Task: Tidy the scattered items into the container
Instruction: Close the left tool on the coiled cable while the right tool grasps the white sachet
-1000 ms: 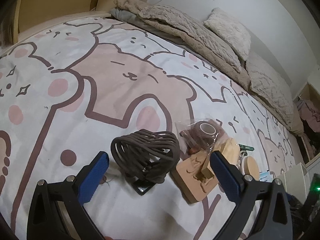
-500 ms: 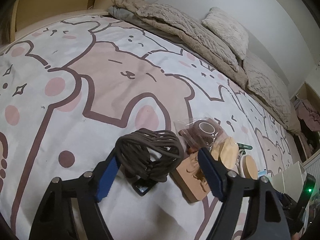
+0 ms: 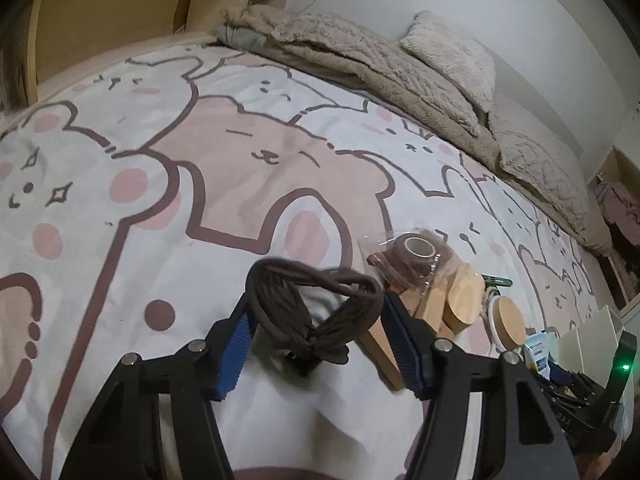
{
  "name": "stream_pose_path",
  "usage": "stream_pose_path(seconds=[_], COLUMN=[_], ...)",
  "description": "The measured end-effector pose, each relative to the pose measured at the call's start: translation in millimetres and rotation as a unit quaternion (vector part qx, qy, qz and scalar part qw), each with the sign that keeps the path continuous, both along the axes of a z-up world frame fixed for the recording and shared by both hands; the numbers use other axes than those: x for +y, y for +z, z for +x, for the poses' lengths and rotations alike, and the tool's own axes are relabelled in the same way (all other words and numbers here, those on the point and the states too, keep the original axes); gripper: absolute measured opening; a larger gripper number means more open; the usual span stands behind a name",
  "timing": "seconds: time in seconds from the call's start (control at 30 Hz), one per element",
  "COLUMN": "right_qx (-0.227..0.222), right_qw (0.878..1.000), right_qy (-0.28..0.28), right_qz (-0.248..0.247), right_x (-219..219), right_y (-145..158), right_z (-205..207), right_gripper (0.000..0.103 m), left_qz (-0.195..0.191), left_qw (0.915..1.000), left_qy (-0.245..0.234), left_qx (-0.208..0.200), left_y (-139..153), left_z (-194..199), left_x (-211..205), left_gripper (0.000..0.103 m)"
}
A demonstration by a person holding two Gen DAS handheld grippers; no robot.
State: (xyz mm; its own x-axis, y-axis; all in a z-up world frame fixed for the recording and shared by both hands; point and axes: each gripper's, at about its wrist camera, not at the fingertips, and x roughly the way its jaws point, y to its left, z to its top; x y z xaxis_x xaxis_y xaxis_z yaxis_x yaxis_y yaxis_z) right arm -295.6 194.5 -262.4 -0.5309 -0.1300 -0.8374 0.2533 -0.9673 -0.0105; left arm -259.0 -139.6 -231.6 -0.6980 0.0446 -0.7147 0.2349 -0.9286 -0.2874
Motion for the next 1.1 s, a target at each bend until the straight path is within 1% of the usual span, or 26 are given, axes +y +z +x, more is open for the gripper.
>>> stream_pose_path(seconds=[0.1, 0.23, 0.53, 0.73, 1.1], right_qx=[-0.004, -0.008, -0.017, -0.013, -0.014], right_qw=[1.0, 1.0, 1.0, 0.999, 0.999], right_qy=[0.01, 0.015, 0.007, 0.003, 0.006], right_qz=[-0.005, -0.012, -0.025, -0.039, -0.049], right_x=[-3.6, -8.9, -9.7, -8.9, -11.5], right_y=[2.7, 4.3, 8.7, 16.2, 19.9], right_z=[12.1, 28.3, 61.0, 80.8, 112.5], right_gripper=[0.058, 0.058, 0.058, 0.058, 0.058], left_qz=[-0.007, -0.004, -0.005, 0.001, -0.004], left_qw=[0.9999, 0.9999, 0.9995, 0.9992, 0.9986], left_qy=[-0.005, -0.012, -0.03, -0.032, -0.032], left_qx=[0.007, 0.007, -0.009, -0.024, -0.042], left_y=[6.7, 9.9, 7.2, 1.3, -2.2], left_z=[11.5, 25.9, 47.4, 66.5, 95.2], left_x=[3.4, 8.1, 25.8, 34.4, 43.9], left_gripper=[0.063, 0.063, 0.063, 0.063, 0.062])
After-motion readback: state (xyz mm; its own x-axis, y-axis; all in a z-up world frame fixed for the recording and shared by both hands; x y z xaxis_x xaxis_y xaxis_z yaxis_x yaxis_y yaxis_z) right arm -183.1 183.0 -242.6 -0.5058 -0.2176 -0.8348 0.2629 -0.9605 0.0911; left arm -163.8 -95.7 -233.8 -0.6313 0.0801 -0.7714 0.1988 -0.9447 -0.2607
